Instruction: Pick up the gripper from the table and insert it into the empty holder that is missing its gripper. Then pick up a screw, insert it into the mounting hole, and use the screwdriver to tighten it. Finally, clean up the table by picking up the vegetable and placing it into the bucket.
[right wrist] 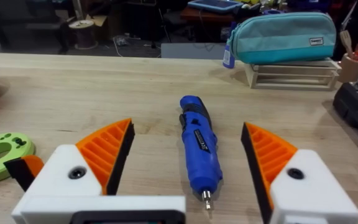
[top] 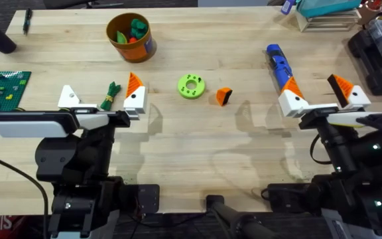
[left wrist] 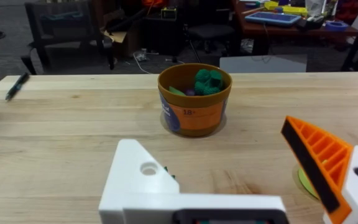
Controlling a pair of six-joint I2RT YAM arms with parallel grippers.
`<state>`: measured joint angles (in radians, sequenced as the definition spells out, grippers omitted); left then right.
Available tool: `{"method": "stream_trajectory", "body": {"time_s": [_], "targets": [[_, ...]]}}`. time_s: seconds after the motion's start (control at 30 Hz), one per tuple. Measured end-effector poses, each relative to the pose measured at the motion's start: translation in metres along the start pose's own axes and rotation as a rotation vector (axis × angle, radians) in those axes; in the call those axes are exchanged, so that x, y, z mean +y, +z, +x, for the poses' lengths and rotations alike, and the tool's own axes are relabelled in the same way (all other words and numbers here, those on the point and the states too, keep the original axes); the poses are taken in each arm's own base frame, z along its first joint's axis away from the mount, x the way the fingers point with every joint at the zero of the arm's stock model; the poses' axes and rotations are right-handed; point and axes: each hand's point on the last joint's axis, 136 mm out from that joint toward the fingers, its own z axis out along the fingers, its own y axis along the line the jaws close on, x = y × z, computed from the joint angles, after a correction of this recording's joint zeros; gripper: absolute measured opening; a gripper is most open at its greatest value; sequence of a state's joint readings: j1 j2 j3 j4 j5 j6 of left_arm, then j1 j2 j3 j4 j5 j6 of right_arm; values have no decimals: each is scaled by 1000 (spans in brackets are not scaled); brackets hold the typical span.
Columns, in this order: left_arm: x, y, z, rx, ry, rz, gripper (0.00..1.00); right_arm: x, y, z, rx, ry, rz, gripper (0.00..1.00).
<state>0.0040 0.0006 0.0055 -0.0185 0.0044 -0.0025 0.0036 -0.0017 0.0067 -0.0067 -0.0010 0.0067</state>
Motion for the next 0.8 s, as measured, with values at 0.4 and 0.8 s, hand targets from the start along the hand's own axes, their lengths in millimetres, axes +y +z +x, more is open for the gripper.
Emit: {"method": "stream_trajectory", "body": {"time_s": [0.4, 0.8], "targets": [[0, 0, 0, 0, 3, 0, 992, 0, 0, 1, 2, 2, 0, 994], [4, -12, 17, 191, 13, -22, 990, 0, -8, -4, 67, 6, 0, 994]]}}
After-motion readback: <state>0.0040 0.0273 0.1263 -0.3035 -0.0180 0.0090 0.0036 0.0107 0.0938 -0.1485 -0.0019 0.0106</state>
